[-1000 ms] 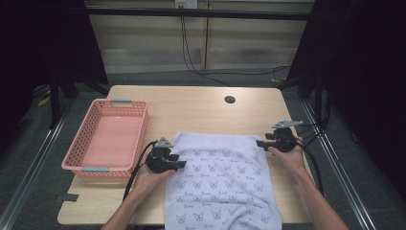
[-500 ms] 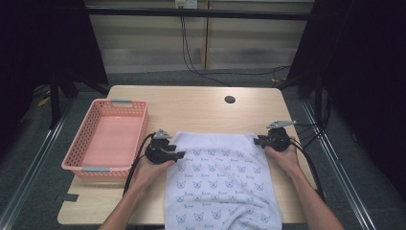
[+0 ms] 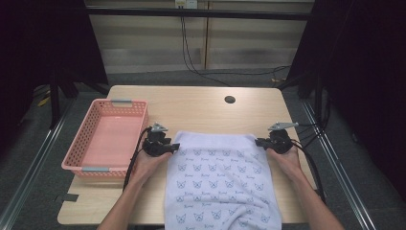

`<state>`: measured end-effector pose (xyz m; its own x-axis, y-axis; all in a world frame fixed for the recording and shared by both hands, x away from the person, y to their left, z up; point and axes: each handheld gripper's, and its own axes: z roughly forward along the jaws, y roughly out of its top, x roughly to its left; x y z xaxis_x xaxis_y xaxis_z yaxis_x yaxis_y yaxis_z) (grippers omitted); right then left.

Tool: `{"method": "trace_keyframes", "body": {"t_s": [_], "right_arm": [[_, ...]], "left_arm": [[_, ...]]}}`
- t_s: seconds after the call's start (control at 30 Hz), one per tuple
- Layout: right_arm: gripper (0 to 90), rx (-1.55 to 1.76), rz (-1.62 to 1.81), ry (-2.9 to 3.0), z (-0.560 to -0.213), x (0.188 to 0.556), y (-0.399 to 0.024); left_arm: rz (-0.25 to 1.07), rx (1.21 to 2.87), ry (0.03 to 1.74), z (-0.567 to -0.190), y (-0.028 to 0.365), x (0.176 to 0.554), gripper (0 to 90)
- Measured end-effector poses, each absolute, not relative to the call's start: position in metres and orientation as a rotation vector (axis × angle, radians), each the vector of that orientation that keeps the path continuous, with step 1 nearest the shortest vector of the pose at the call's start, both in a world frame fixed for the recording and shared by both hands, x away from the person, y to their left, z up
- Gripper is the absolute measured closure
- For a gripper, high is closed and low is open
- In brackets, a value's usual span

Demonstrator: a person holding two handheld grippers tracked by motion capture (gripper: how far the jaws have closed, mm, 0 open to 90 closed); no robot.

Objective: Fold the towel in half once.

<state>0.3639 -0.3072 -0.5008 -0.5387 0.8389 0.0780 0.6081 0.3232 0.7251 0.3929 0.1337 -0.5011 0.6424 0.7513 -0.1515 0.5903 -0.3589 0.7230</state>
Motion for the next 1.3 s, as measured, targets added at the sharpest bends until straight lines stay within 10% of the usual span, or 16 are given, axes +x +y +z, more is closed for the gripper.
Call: {"method": "trace_keyframes", "body": {"t_s": [0.37,0.53,1.3], "right_arm": [[85.4,1.306,1.082,2.285,-0.5,0.363,-0.308],[85.3,1.302,1.11,2.288,-0.497,0.358,-0.31],[85.6,1.249,1.42,1.959,-0.382,0.372,-0.351]], "left_arm": [[0.274,2.104,1.015,-0.505,0.119,0.406,52.3],[0.198,2.102,0.978,-0.504,0.119,0.408,85.1],[0.301,1.835,0.807,-0.373,0.137,0.42,87.0]]}}
